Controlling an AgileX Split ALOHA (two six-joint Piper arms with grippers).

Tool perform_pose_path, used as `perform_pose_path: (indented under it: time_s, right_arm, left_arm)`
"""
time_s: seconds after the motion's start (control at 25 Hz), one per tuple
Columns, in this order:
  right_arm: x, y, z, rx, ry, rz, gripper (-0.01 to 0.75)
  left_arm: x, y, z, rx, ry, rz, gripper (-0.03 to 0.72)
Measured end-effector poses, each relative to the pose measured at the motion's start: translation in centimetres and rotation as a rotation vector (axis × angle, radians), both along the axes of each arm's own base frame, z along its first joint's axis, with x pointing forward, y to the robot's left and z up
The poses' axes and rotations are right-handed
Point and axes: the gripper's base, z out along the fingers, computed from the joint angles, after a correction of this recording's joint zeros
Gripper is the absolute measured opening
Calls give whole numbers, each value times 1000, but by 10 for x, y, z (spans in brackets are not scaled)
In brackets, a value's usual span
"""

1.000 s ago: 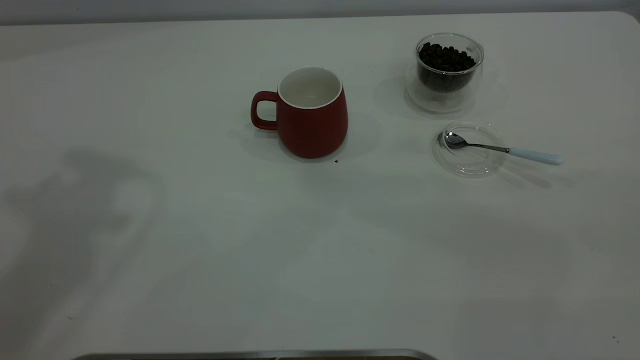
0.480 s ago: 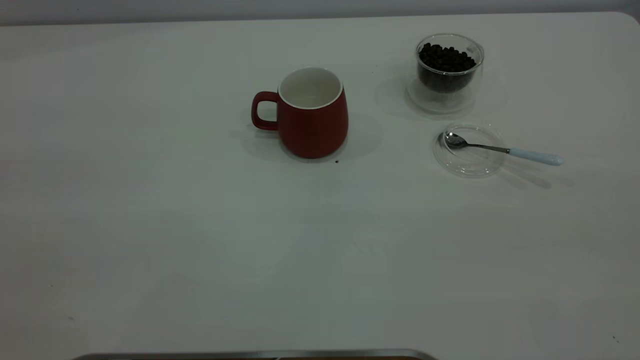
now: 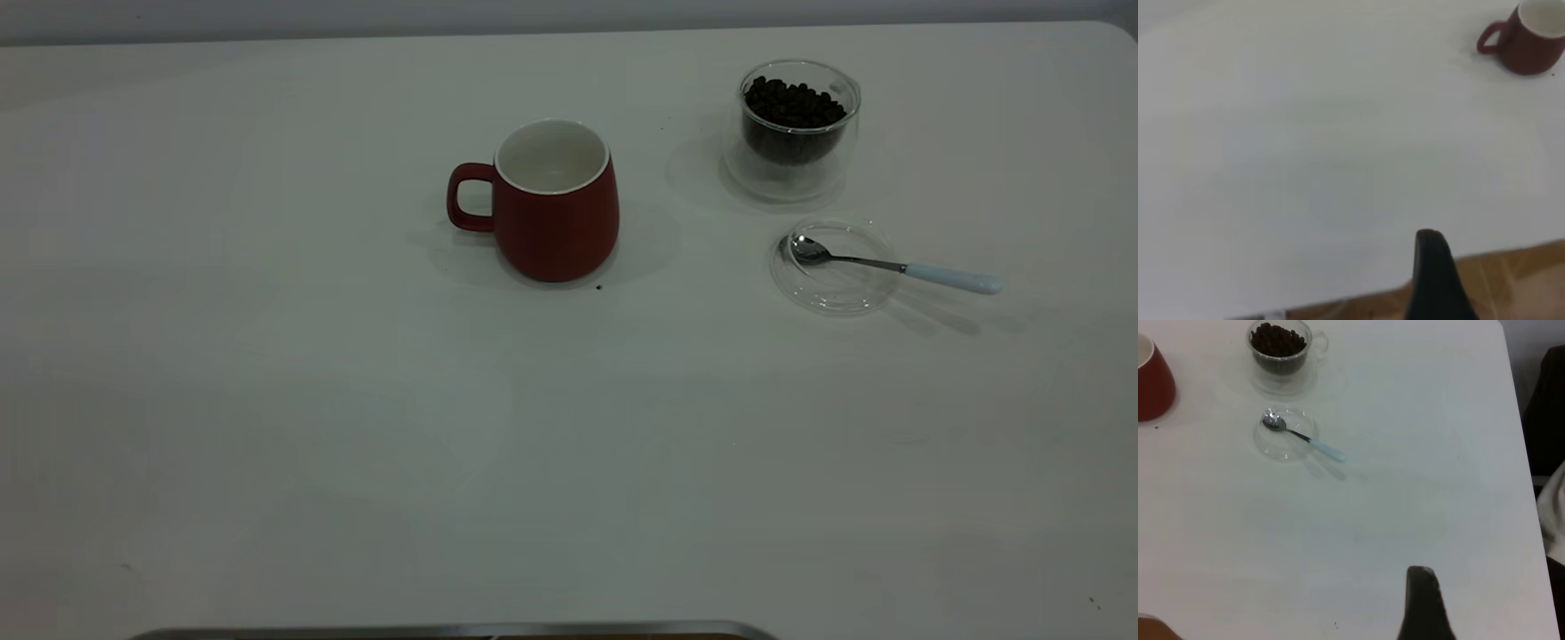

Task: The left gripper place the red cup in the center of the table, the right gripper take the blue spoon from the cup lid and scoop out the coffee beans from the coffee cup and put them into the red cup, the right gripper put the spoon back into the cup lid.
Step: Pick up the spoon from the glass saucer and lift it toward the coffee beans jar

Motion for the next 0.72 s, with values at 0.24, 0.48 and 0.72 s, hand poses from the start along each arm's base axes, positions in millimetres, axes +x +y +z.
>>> perform_pose_path:
  time_s: [0.24, 0.48, 0.72]
  right_arm:
    - [0, 0, 0, 0, 0, 0, 548]
    - [0, 0, 0, 0, 0, 0, 548]
    - [0, 0, 0, 0, 0, 0, 548]
  left_arm:
    - [1, -8, -37, -7, 38, 32, 533]
    - [-11, -9, -39, 13, -65, 68, 533]
    - [-15, -10, -43, 16, -74, 76, 533]
